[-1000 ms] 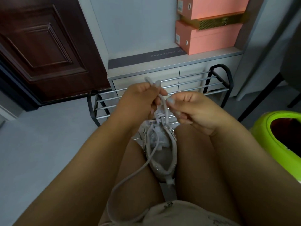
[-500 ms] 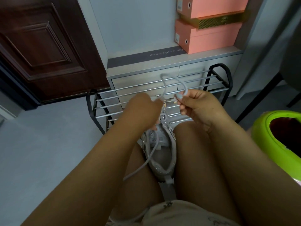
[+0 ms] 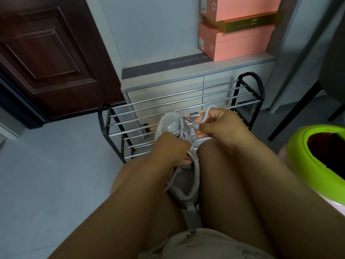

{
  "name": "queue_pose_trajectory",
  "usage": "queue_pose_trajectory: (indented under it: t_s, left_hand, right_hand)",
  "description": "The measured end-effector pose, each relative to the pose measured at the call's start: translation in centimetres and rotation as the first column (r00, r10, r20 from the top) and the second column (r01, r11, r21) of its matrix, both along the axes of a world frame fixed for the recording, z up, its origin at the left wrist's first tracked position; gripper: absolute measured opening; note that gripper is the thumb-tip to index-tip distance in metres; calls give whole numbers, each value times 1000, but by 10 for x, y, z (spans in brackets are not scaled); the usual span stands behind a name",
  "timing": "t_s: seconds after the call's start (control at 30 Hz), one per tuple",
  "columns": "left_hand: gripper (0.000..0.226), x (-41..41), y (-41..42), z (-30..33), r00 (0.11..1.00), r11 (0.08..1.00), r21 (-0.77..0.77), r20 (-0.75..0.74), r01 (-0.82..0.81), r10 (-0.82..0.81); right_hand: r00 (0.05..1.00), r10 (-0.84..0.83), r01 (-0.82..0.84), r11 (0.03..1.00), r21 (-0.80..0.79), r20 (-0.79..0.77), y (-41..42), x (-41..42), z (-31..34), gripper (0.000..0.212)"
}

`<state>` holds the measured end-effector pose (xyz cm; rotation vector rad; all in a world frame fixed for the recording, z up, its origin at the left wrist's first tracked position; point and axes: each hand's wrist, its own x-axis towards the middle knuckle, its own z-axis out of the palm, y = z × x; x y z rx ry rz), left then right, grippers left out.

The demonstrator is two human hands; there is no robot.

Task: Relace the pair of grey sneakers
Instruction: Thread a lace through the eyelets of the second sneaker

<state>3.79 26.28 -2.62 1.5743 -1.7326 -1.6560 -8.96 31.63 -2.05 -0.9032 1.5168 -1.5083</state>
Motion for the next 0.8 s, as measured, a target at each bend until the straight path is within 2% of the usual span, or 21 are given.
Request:
queue_pose_trajectory:
  t_s: [0.1, 0.17, 0.3, 0.5, 0.63, 0.73, 0.8]
  left_hand:
    - [4, 5, 5, 0, 991, 990, 111, -99, -82, 93]
    - [20, 9, 8, -3, 962, 976, 149, -195, -161, 189]
    - [23, 15, 15, 0, 932, 949, 266, -268, -170, 243]
    - [23, 18, 19, 3, 919, 946, 269, -297, -180, 259]
    - [19, 19, 19, 0, 912, 949, 262, -321, -172, 254]
    - [15, 17, 19, -2, 917, 955, 242, -316, -171, 244]
    - [13, 17, 19, -3, 924, 961, 224, -308, -162, 227]
  right_hand:
    - [993, 27, -24, 999, 30, -111, 2, 2, 2, 21]
    - [984, 53, -46, 998, 47, -168, 3, 3, 2, 23]
    - [970, 106, -87, 992, 93, -218, 3, 4, 1, 25]
    - [900, 168, -106, 980, 171, -403, 0, 2, -2, 24]
    - [887, 183, -120, 978, 171, -424, -1, 2, -4, 24]
    - [795, 164, -78, 982, 169, -584, -4, 4, -7, 18]
    - [753, 157, -75, 985, 152, -639, -6, 6, -8, 14]
